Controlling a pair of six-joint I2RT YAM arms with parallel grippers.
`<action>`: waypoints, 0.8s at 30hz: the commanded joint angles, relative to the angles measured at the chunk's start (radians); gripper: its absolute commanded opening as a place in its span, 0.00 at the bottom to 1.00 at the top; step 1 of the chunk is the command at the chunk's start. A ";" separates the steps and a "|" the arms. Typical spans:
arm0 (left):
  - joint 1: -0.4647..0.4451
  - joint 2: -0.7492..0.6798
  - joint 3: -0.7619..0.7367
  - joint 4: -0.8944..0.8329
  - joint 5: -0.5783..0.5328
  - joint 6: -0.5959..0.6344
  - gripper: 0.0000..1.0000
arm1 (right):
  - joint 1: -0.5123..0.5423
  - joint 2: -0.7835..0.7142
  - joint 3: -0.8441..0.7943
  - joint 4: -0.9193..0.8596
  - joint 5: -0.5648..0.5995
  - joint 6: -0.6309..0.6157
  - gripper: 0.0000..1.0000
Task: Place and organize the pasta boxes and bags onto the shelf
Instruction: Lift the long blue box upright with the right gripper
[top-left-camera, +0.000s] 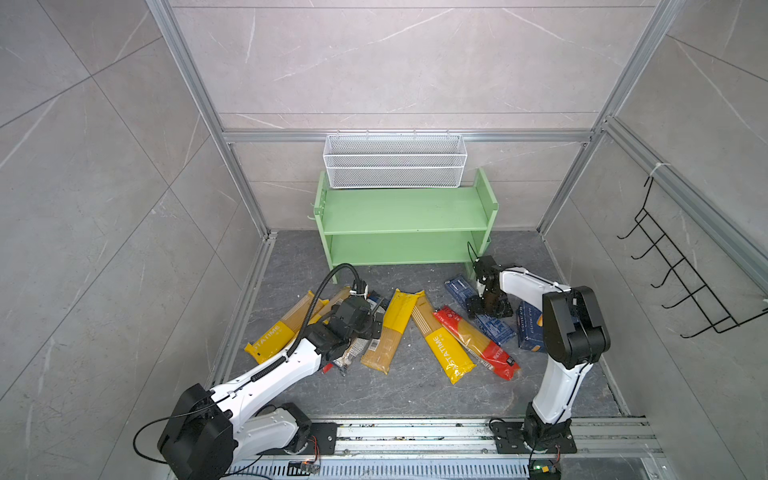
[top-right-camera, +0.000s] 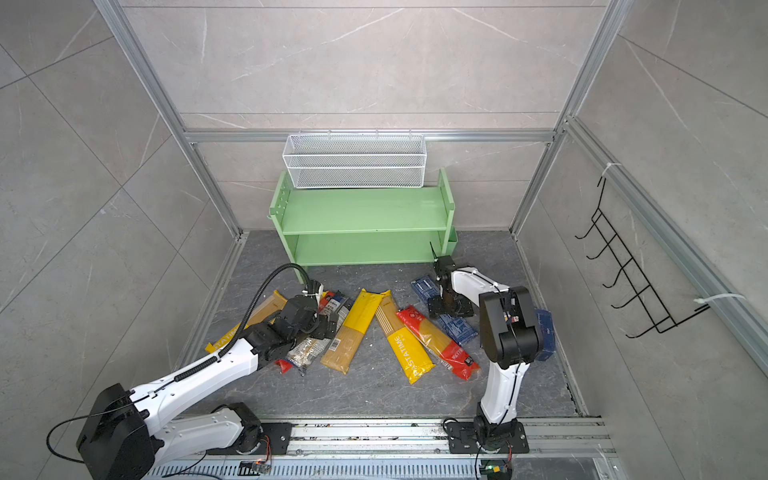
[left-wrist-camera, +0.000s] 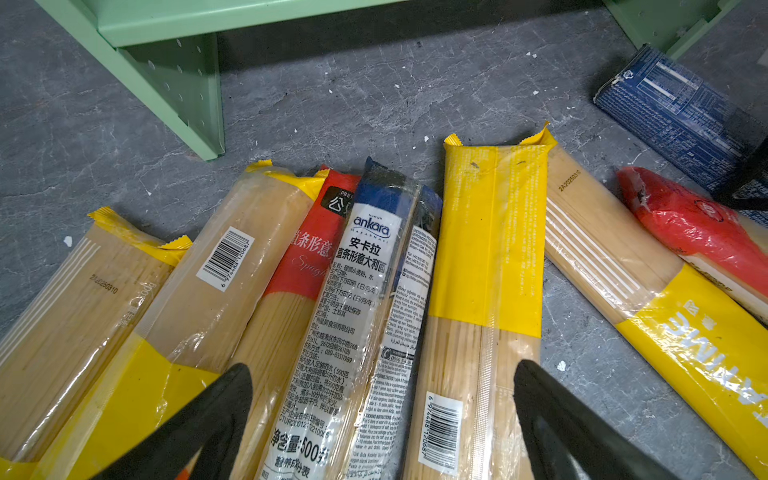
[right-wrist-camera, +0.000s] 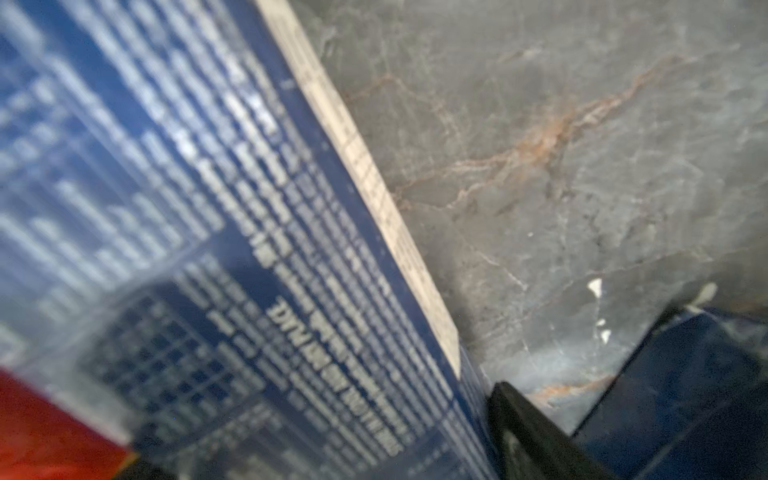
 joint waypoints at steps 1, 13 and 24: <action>0.005 -0.018 -0.005 0.003 0.017 -0.016 1.00 | 0.001 0.007 -0.071 -0.023 -0.080 0.038 0.85; 0.005 -0.101 0.003 -0.066 0.033 -0.068 1.00 | 0.007 -0.127 -0.093 -0.018 -0.203 0.043 0.37; 0.004 -0.125 0.089 -0.175 0.030 -0.073 1.00 | 0.012 -0.252 -0.095 -0.049 -0.272 0.068 0.19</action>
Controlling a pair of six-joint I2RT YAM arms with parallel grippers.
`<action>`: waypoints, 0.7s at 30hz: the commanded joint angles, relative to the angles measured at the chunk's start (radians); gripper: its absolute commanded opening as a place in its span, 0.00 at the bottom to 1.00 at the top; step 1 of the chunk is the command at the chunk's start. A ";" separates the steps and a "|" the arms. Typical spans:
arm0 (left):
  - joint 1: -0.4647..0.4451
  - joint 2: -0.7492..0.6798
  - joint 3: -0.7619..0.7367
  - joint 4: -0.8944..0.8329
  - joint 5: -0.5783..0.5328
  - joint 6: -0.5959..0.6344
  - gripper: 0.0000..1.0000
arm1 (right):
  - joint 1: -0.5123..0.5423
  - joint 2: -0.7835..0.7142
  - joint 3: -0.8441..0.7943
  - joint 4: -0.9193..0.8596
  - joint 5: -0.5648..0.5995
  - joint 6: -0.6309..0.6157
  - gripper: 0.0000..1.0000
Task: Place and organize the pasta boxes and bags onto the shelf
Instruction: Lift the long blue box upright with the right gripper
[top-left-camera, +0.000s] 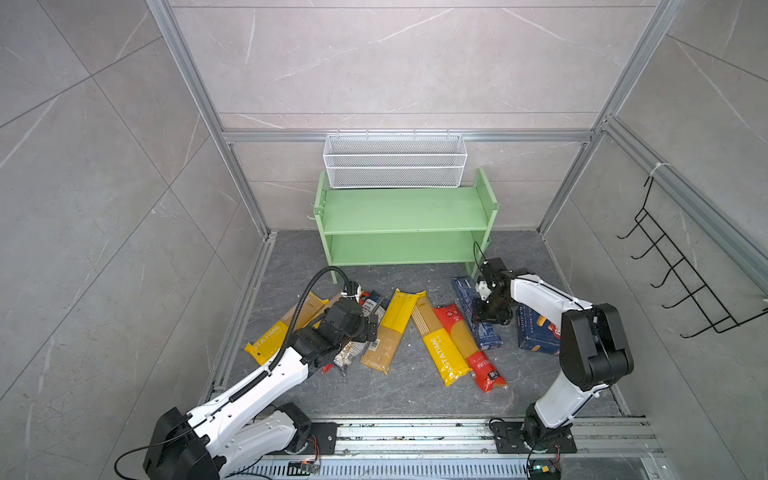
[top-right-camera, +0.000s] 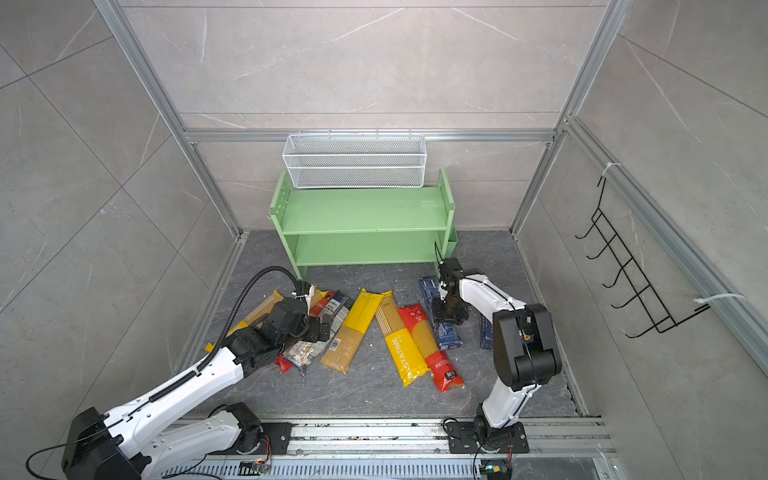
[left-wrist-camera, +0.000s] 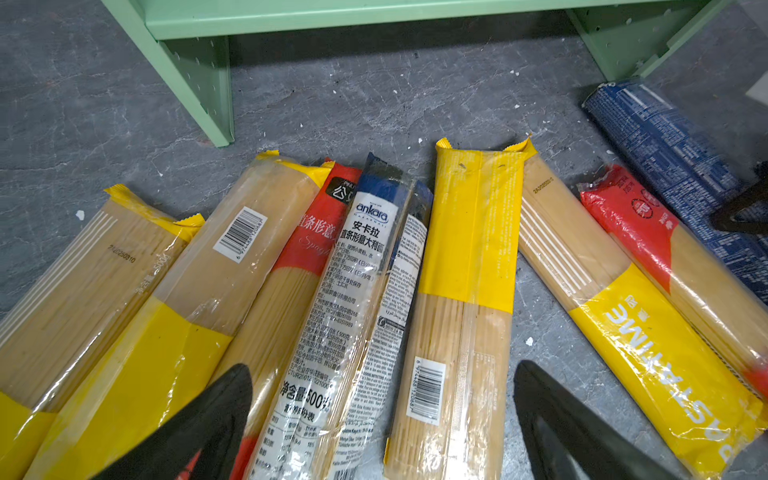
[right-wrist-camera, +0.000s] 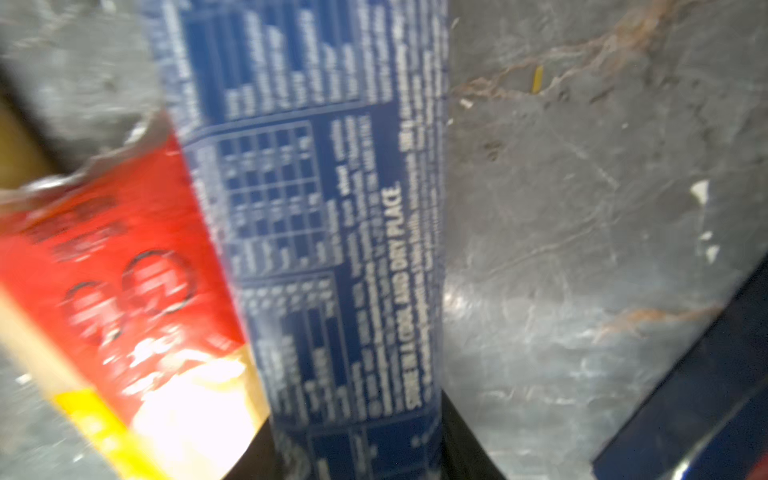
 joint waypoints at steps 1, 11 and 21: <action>0.004 0.002 0.073 -0.047 0.008 -0.019 1.00 | 0.011 -0.066 0.001 -0.034 -0.061 0.031 0.19; 0.005 0.000 0.109 -0.078 0.021 -0.038 1.00 | 0.015 -0.146 -0.037 -0.035 -0.140 0.060 0.10; 0.005 -0.003 0.127 -0.111 0.013 -0.032 1.00 | 0.048 -0.261 -0.108 -0.018 -0.197 0.104 0.06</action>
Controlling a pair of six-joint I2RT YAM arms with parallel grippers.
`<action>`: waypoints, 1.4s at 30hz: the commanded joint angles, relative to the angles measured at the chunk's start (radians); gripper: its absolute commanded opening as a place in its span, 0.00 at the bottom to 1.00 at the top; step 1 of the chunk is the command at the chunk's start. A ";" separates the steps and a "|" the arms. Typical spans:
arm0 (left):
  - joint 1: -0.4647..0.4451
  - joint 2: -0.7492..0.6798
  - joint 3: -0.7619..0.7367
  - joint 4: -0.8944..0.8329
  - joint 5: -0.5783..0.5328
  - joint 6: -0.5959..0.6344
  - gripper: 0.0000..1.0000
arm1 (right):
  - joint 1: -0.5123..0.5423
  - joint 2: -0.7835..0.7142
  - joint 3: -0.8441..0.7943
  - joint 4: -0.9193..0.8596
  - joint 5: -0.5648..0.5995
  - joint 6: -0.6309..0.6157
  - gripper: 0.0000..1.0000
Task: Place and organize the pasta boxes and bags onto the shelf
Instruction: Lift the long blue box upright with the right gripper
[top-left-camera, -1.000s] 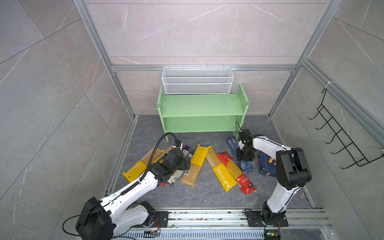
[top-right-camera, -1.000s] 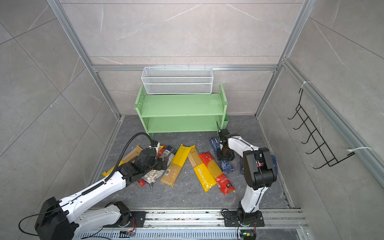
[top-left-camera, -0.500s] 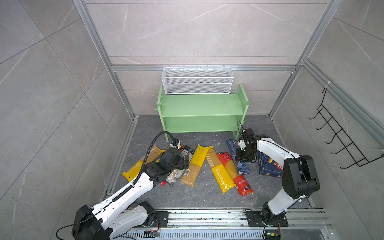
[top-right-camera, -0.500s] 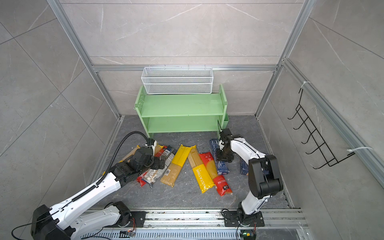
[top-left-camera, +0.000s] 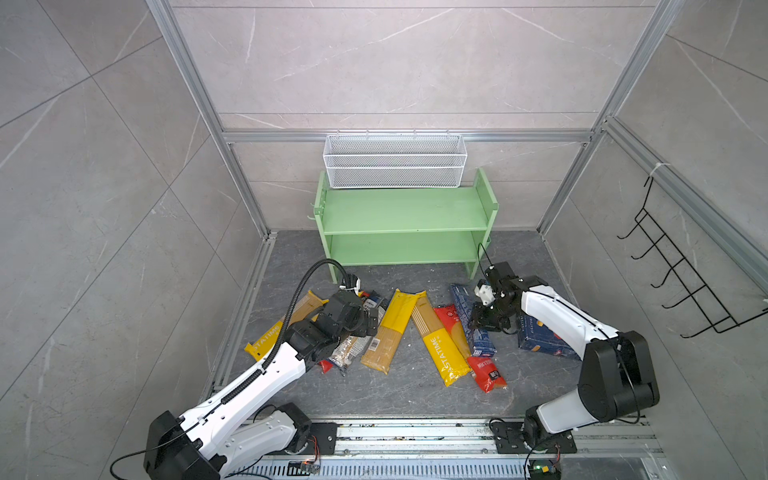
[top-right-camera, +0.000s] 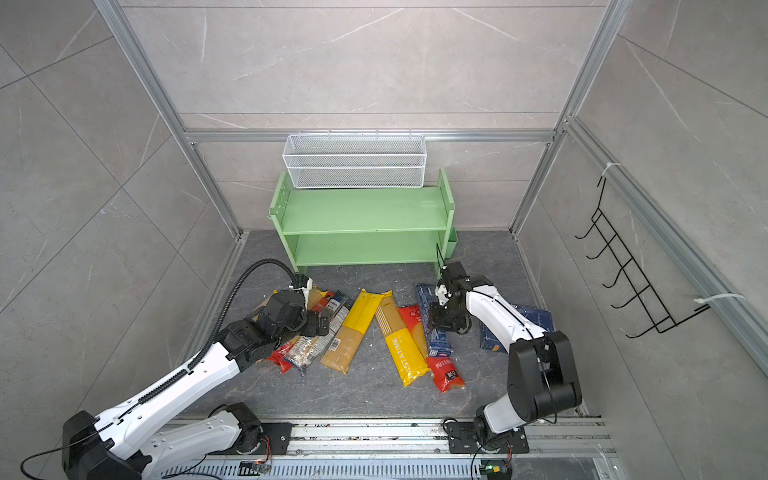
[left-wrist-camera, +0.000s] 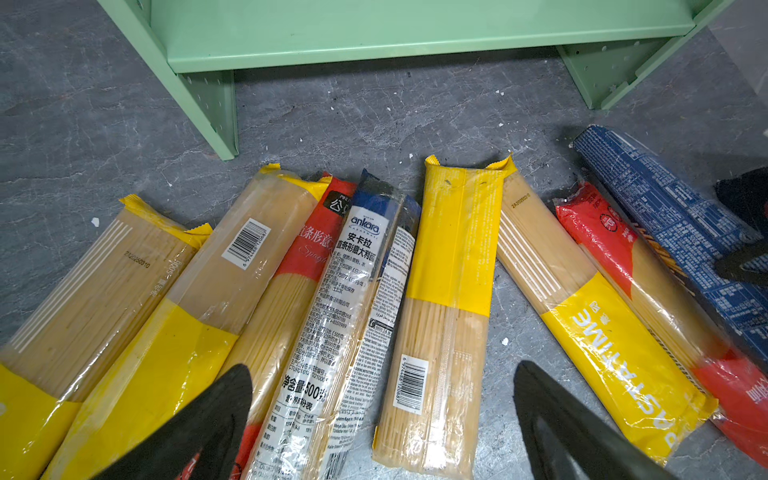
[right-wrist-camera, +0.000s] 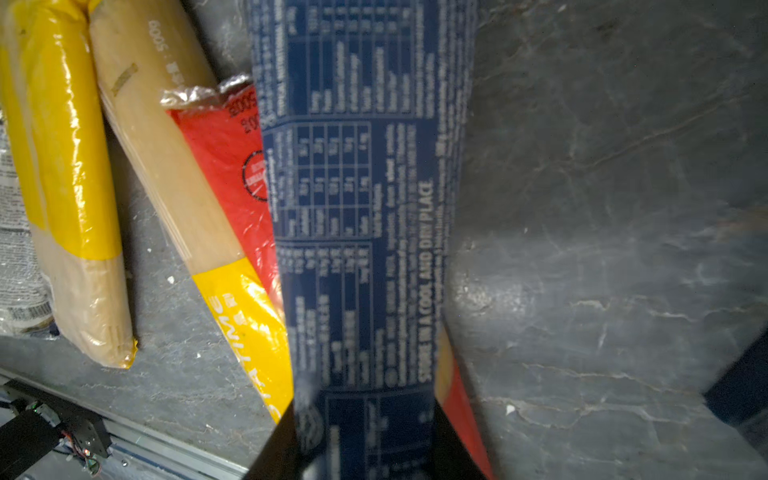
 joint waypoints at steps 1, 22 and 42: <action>0.005 -0.013 0.020 -0.016 -0.002 -0.009 1.00 | 0.007 -0.070 -0.017 0.021 -0.046 0.025 0.05; 0.004 -0.111 -0.023 -0.070 -0.033 -0.053 1.00 | 0.096 -0.209 0.008 0.074 -0.103 0.079 0.03; 0.005 -0.080 -0.026 -0.037 -0.029 -0.042 1.00 | 0.115 -0.207 0.151 0.034 -0.101 0.082 0.03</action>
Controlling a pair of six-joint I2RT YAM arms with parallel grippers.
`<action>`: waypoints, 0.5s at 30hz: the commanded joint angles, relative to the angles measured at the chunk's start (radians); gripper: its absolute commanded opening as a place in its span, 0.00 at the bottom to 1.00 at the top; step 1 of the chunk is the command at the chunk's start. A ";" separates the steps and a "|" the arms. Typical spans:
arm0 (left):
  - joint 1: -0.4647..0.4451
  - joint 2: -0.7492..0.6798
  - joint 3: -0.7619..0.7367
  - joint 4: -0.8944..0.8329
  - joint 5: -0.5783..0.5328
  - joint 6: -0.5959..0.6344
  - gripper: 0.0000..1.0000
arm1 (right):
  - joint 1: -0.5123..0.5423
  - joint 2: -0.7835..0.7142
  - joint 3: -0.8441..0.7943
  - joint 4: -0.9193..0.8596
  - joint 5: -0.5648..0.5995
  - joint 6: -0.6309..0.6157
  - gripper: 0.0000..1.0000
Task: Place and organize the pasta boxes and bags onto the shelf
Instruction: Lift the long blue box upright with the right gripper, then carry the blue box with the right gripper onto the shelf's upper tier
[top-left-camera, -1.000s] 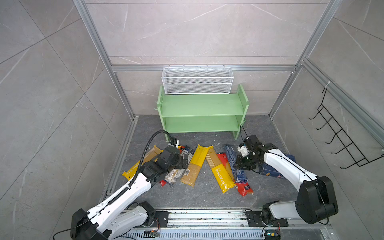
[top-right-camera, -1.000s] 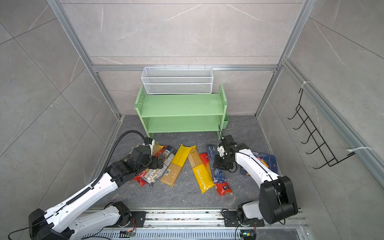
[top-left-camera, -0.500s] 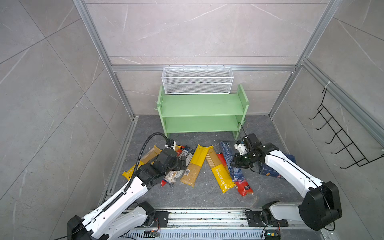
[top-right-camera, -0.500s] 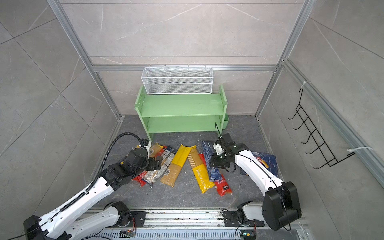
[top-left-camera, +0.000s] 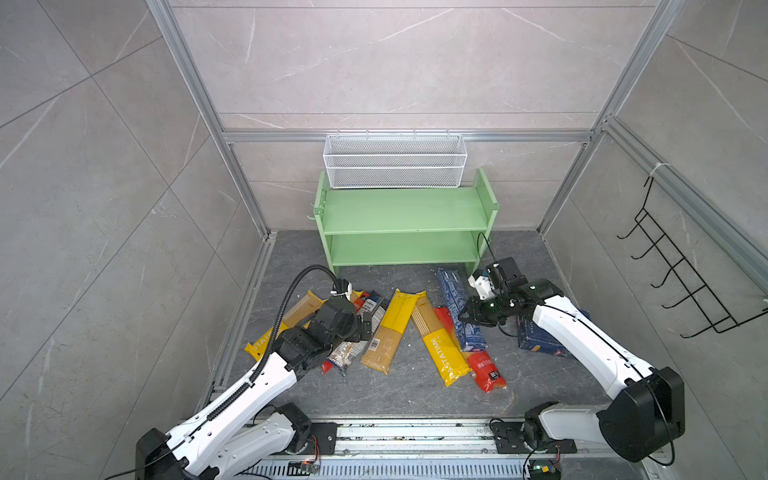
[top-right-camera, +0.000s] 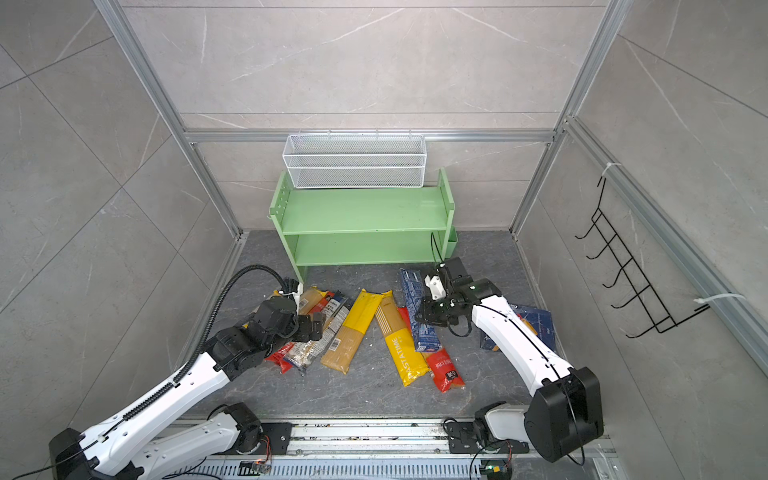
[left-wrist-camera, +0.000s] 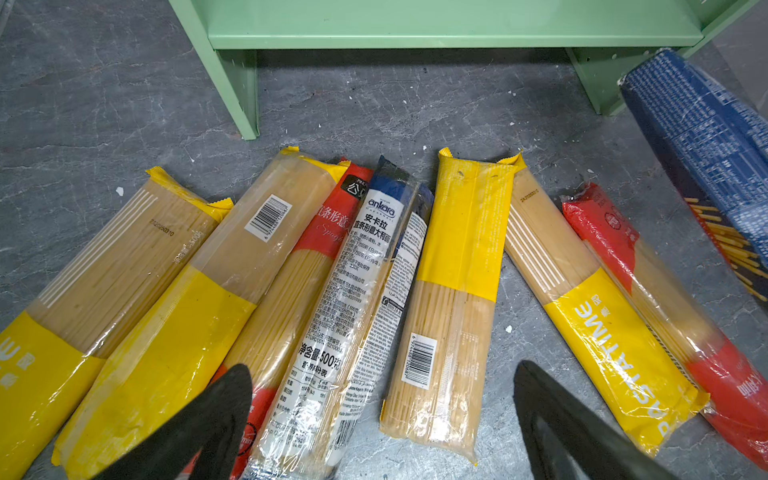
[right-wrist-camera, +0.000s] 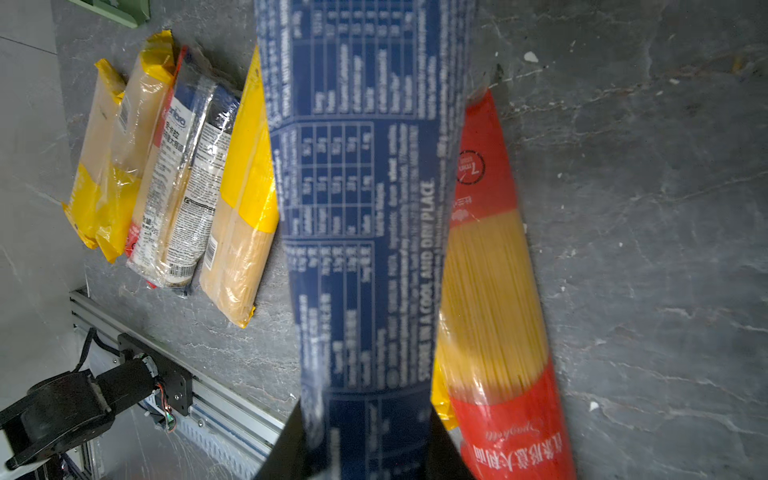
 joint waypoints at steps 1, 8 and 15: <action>0.005 0.011 0.005 0.028 -0.009 0.000 1.00 | 0.008 -0.036 0.086 0.027 -0.024 -0.005 0.02; 0.005 0.036 0.018 0.045 -0.001 0.007 1.00 | 0.020 -0.030 0.151 -0.003 -0.038 0.000 0.02; 0.004 0.070 0.042 0.058 -0.010 0.028 1.00 | 0.052 -0.057 0.203 -0.062 -0.082 -0.002 0.03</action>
